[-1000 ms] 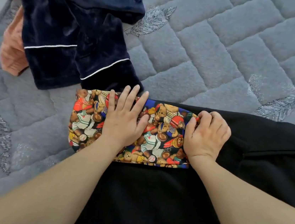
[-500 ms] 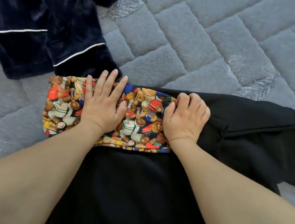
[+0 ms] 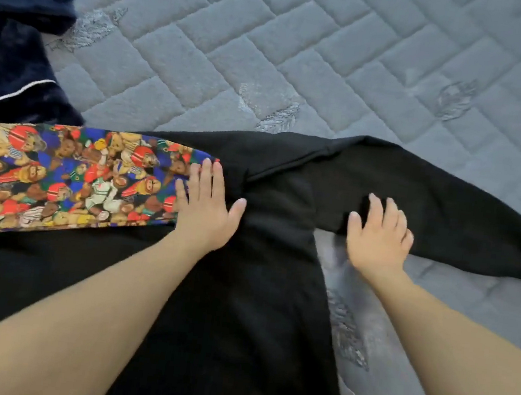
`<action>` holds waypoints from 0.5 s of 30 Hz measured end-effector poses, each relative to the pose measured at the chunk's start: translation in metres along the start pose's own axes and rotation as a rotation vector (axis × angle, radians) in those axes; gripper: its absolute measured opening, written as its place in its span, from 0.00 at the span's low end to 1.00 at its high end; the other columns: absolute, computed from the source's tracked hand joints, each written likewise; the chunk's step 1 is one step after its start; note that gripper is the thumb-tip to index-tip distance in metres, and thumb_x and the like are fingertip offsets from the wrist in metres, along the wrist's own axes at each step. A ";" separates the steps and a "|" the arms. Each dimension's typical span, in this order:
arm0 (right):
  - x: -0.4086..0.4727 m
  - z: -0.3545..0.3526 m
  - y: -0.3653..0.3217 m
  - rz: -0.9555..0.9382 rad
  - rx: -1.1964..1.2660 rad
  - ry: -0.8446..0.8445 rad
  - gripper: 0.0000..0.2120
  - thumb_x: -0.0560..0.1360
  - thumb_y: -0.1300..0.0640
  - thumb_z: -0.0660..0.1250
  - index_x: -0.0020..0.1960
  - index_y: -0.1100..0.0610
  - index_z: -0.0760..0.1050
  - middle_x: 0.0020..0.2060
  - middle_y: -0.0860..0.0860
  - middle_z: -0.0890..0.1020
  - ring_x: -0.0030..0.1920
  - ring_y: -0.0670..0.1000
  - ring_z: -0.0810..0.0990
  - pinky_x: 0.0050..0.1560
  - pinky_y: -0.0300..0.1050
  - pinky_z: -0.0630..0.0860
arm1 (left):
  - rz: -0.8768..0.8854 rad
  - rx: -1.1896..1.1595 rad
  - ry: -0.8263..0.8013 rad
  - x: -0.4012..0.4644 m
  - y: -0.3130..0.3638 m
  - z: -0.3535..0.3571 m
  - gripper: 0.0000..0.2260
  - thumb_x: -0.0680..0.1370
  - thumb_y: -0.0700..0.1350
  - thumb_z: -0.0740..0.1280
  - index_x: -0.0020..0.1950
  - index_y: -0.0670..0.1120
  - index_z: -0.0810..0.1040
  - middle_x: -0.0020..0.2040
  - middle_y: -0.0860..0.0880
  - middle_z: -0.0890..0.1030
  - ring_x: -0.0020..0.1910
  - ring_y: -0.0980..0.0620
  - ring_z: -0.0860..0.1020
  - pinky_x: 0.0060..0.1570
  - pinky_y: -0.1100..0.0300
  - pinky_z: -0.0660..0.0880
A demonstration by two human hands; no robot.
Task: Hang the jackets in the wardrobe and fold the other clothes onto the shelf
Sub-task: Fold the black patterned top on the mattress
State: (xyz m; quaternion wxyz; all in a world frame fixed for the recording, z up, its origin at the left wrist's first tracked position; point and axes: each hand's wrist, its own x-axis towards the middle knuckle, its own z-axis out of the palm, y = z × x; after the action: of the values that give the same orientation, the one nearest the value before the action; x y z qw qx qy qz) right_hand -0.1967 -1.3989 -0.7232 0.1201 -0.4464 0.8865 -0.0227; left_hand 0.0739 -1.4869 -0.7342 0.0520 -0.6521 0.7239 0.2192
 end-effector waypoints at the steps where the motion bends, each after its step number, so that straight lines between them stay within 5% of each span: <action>1: 0.004 -0.008 0.030 0.154 0.051 -0.041 0.26 0.80 0.43 0.55 0.75 0.50 0.62 0.77 0.55 0.58 0.75 0.60 0.55 0.72 0.60 0.53 | -0.093 -0.026 -0.008 -0.001 0.029 0.005 0.34 0.81 0.60 0.50 0.81 0.47 0.40 0.80 0.44 0.37 0.78 0.43 0.35 0.74 0.38 0.36; 3: 0.011 -0.022 0.083 0.476 0.182 -0.120 0.26 0.79 0.42 0.55 0.75 0.49 0.60 0.77 0.54 0.56 0.75 0.59 0.54 0.72 0.57 0.52 | -0.208 -0.069 0.016 0.000 0.084 0.005 0.35 0.79 0.54 0.55 0.81 0.47 0.41 0.80 0.43 0.39 0.78 0.41 0.36 0.73 0.36 0.37; 5: 0.016 -0.037 0.127 0.784 0.429 -0.126 0.29 0.78 0.44 0.57 0.76 0.51 0.58 0.75 0.55 0.57 0.73 0.60 0.58 0.71 0.54 0.56 | 0.006 -0.042 0.058 -0.003 0.135 0.004 0.36 0.76 0.50 0.57 0.81 0.47 0.43 0.81 0.44 0.44 0.79 0.42 0.41 0.74 0.38 0.41; 8: 0.026 -0.053 0.182 1.129 0.863 -0.038 0.31 0.75 0.47 0.63 0.74 0.55 0.60 0.69 0.54 0.66 0.63 0.58 0.71 0.65 0.53 0.69 | 0.368 0.029 -0.115 -0.009 0.203 0.014 0.34 0.78 0.50 0.56 0.81 0.53 0.43 0.81 0.47 0.45 0.79 0.44 0.42 0.76 0.42 0.44; 11: 0.037 -0.066 0.217 1.154 1.282 0.004 0.17 0.77 0.49 0.65 0.63 0.55 0.70 0.46 0.52 0.74 0.37 0.49 0.71 0.47 0.44 0.74 | 0.479 0.220 -0.303 -0.013 0.254 0.038 0.30 0.82 0.50 0.54 0.81 0.56 0.43 0.81 0.49 0.44 0.79 0.42 0.42 0.76 0.42 0.47; 13: 0.050 -0.074 0.234 1.079 1.361 -0.017 0.16 0.77 0.49 0.66 0.63 0.54 0.72 0.45 0.51 0.76 0.39 0.45 0.74 0.42 0.43 0.72 | 0.460 0.288 -0.348 -0.016 0.285 0.054 0.31 0.82 0.47 0.55 0.80 0.59 0.43 0.81 0.50 0.42 0.78 0.36 0.42 0.76 0.40 0.49; 15: 0.064 -0.079 0.248 1.004 1.375 -0.079 0.21 0.77 0.49 0.67 0.67 0.54 0.71 0.54 0.51 0.77 0.47 0.45 0.76 0.45 0.43 0.72 | 0.357 0.324 -0.359 -0.019 0.310 0.065 0.34 0.80 0.41 0.57 0.79 0.61 0.42 0.80 0.50 0.40 0.76 0.31 0.41 0.74 0.37 0.50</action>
State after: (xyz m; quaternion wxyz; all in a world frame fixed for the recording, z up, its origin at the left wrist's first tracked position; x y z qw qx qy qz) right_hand -0.4462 -1.3062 -0.6958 0.3913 0.1716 0.7634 -0.4844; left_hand -0.2368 -1.4274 -0.7083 0.2431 -0.4484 0.8320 0.2180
